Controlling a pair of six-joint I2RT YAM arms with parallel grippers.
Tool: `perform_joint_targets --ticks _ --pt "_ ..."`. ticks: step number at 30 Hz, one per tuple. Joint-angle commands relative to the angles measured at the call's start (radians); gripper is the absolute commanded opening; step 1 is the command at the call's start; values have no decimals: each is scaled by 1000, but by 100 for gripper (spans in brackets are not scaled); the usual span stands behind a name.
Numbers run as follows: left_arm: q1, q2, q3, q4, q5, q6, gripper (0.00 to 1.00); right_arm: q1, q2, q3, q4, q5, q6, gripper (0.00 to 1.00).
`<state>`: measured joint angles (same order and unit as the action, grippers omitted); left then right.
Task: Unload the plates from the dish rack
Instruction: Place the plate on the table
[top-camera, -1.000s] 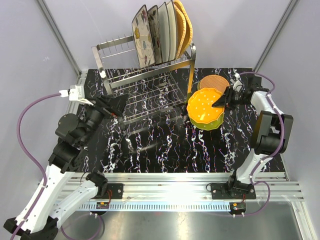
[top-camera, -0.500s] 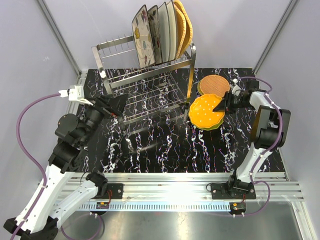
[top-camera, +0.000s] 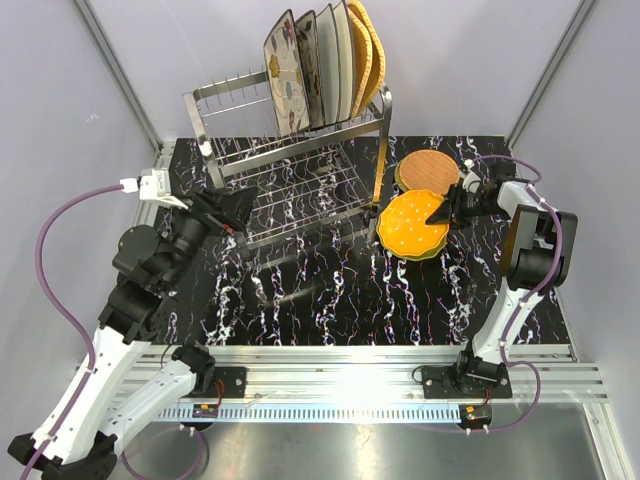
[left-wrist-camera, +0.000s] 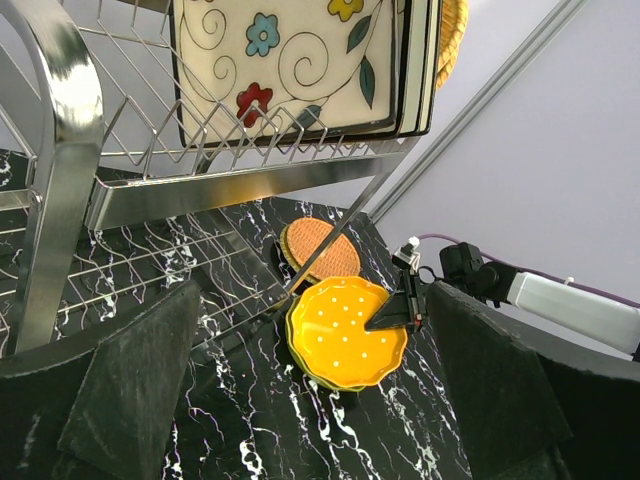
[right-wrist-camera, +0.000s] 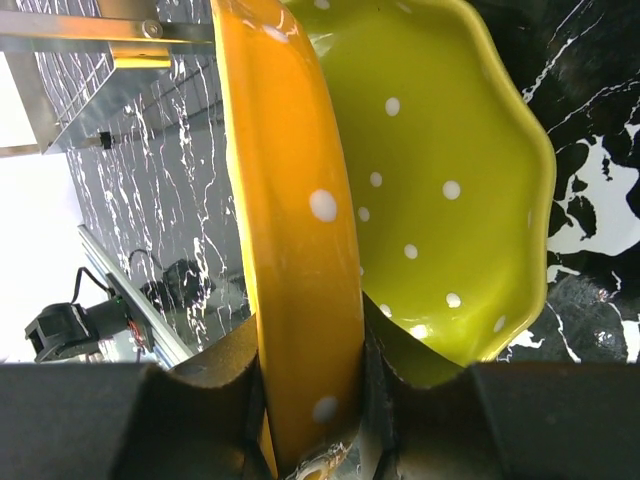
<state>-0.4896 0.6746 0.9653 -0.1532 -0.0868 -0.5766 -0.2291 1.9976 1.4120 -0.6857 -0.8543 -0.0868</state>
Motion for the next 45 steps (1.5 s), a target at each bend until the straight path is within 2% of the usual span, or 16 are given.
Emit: perform_joint_targets --ticks 1,5,6,10,13,22,45 --pt "3 6 32 66 -8 3 99 -3 -5 56 -6 -75 -10 31" --pt "5 10 32 69 -5 1 99 -3 1 58 -15 -55 -19 48" --pt "5 10 30 70 -5 1 99 -3 1 58 -17 -46 -21 57" --pt "6 10 32 69 -2 0 99 -3 6 68 -35 -19 -42 70" --pt "6 8 29 69 -1 -2 99 -3 7 79 -58 4 -63 76" --pt "6 -1 21 70 -2 -3 99 2 3 111 -109 118 -137 81" --pt "8 -6 20 70 -5 -5 99 86 20 148 -144 271 -223 82"
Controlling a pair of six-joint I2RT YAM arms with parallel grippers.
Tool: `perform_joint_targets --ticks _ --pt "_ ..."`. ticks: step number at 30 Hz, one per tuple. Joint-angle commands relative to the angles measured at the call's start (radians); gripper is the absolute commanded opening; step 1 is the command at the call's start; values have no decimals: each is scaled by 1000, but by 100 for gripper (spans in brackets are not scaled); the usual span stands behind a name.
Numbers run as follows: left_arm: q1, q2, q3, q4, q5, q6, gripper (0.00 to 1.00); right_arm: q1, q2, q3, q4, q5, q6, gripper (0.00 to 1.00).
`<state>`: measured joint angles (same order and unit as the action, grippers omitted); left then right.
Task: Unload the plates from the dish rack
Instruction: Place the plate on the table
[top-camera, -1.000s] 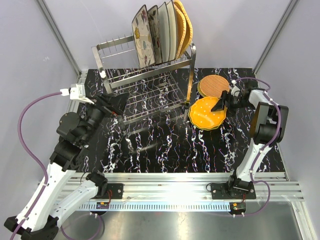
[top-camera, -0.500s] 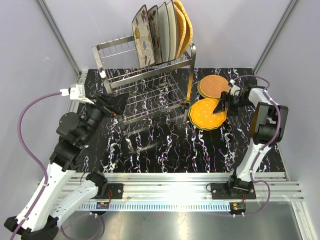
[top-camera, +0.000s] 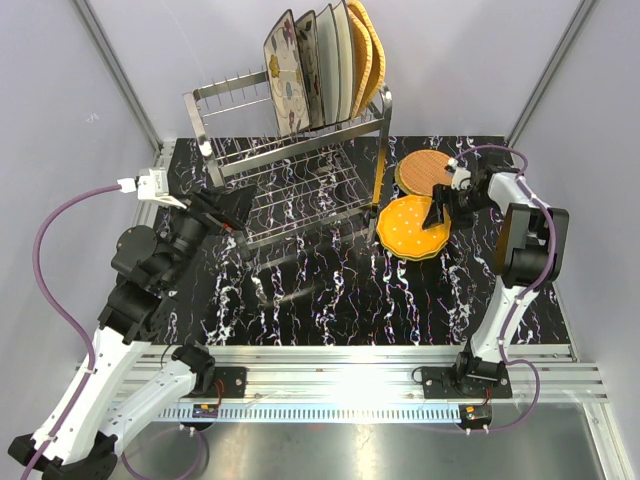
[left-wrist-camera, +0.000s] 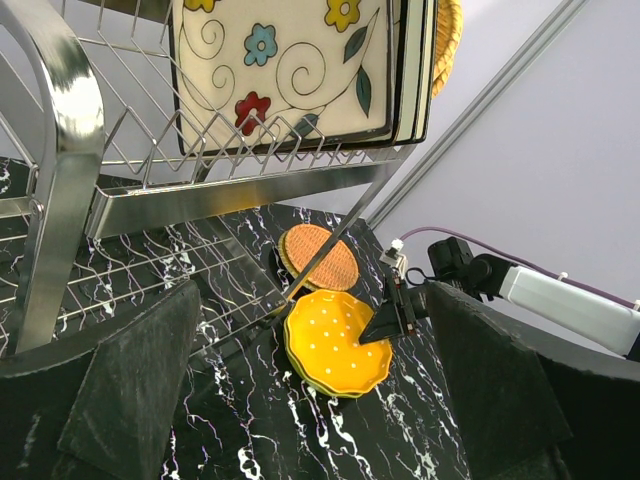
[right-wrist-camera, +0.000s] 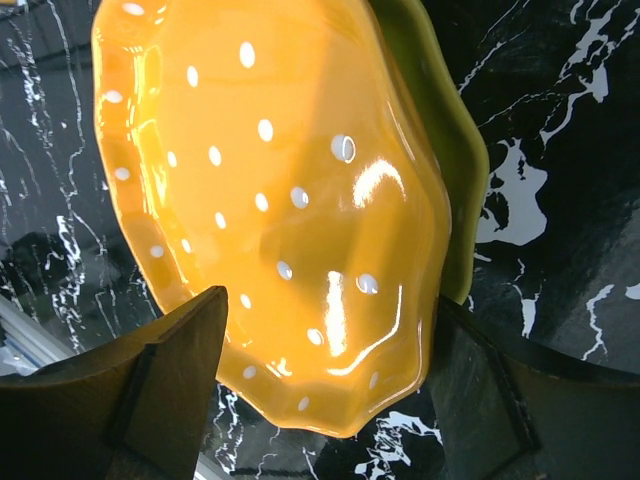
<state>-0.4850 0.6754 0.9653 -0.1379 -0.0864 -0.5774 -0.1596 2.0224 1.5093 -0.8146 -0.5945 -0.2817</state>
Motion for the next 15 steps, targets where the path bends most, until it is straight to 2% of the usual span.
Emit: perform_joint_targets --ticks 1,15 --pt "3 -7 21 57 -6 -2 99 19 -5 52 -18 18 -36 82" --pt "5 -5 18 54 -4 2 99 45 -5 63 -23 130 -94 82"
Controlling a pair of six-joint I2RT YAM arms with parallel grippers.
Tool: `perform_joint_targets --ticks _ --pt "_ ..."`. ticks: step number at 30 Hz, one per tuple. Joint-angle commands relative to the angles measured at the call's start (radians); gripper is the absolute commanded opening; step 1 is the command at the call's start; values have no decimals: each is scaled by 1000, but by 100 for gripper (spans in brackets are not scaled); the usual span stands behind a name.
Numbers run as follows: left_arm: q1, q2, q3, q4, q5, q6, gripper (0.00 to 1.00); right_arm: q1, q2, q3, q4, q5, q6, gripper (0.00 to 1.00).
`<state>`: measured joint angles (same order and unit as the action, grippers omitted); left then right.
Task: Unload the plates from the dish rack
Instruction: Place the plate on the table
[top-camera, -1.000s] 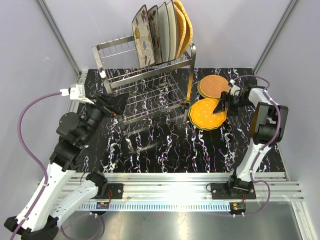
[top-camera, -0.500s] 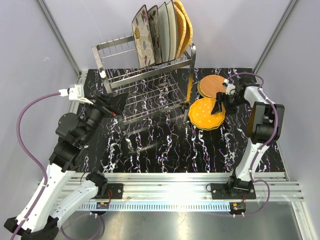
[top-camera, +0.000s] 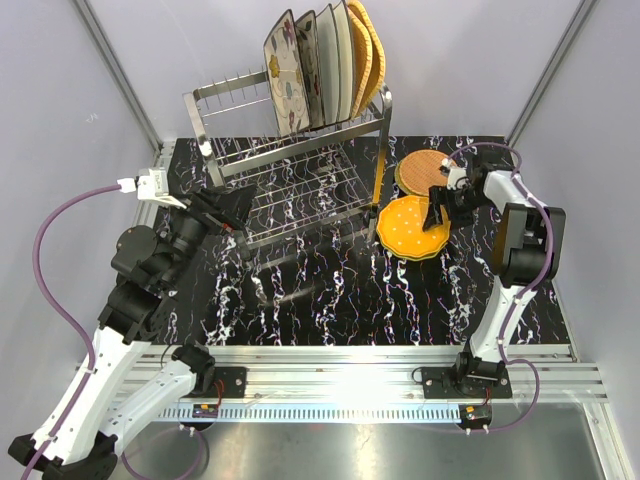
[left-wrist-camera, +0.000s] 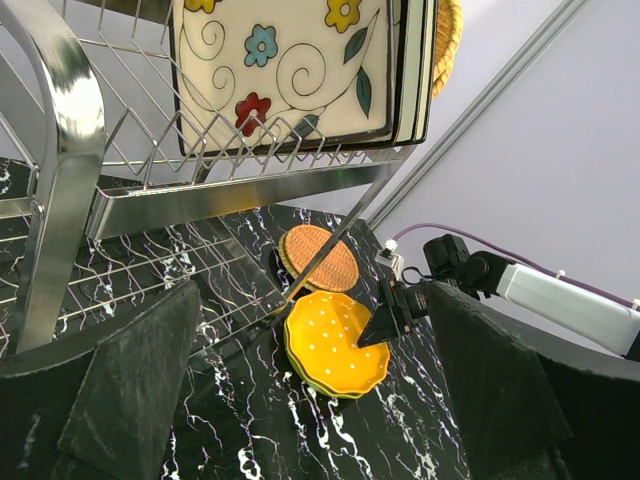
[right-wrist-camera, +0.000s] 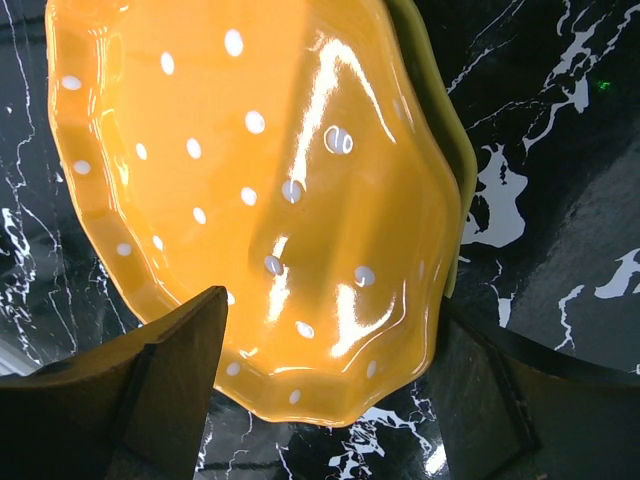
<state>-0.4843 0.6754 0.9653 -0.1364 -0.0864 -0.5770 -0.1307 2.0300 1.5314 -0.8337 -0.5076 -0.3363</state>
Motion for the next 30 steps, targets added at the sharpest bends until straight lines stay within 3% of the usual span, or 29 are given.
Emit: perform_joint_targets --ticks 1,25,30 --pt "4 -5 19 50 -4 2 99 17 -14 41 -4 49 -41 82" --pt "6 32 76 15 1 43 99 42 -119 23 19 192 -119 83" --pt "4 101 153 -37 5 54 99 42 -166 29 19 208 -144 84"
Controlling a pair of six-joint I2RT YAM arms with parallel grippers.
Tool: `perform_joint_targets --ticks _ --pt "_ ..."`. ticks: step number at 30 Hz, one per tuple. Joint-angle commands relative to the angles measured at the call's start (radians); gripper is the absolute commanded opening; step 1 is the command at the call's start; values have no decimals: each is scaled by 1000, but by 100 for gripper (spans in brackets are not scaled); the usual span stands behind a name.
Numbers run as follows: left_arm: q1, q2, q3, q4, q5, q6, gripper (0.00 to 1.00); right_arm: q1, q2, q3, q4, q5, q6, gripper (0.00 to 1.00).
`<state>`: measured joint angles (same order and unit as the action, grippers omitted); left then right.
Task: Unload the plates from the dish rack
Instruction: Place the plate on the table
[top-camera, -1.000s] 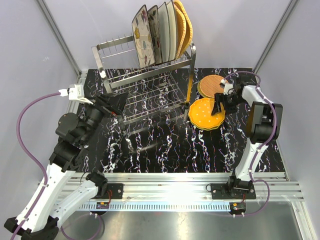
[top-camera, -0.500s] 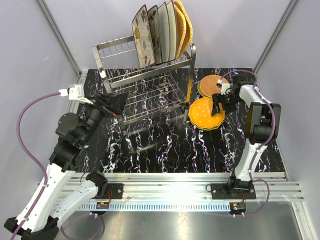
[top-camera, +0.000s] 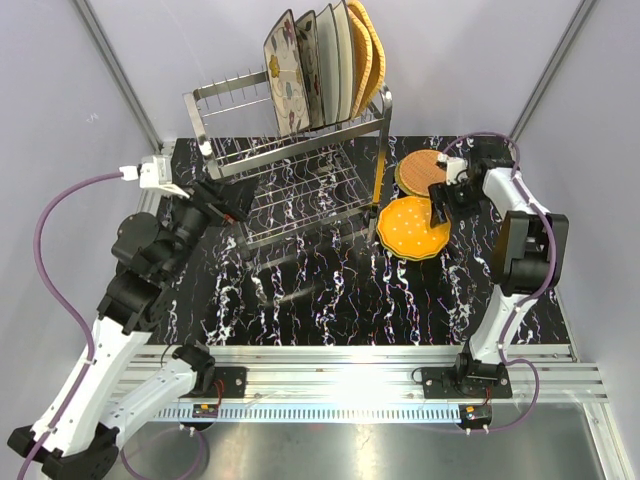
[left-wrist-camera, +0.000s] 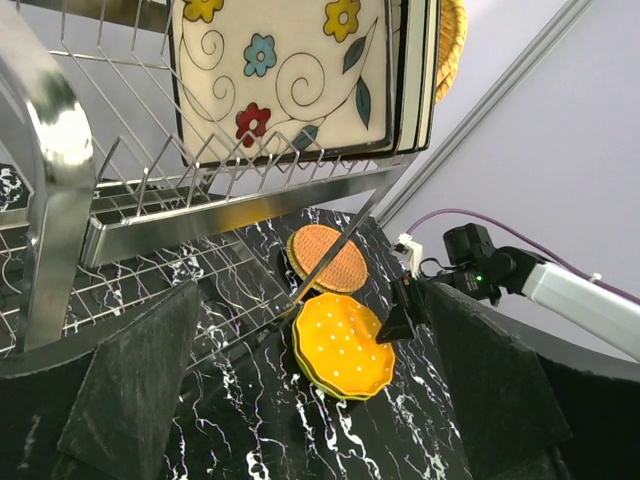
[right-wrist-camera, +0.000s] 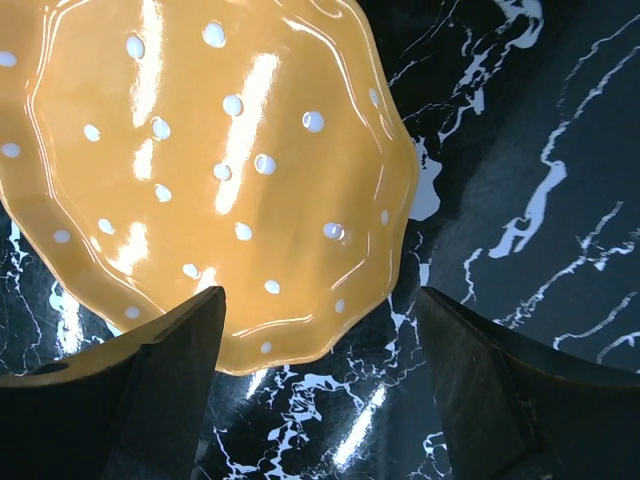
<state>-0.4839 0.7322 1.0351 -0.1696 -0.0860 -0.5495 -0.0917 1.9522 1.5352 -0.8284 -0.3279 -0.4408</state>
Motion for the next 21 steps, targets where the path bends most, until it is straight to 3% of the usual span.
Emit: perform_joint_targets --ticks 1,7,16,21 --pt "5 61 101 -31 6 28 99 3 -101 26 12 30 -44 84" --pt "4 183 259 -80 25 52 99 3 -225 23 6 -25 -67 87" --pt "2 384 537 -237 31 77 99 4 -406 -58 43 -298 -50 88" --pt "2 487 698 -300 20 88 99 4 -521 -118 146 -431 -16 90"
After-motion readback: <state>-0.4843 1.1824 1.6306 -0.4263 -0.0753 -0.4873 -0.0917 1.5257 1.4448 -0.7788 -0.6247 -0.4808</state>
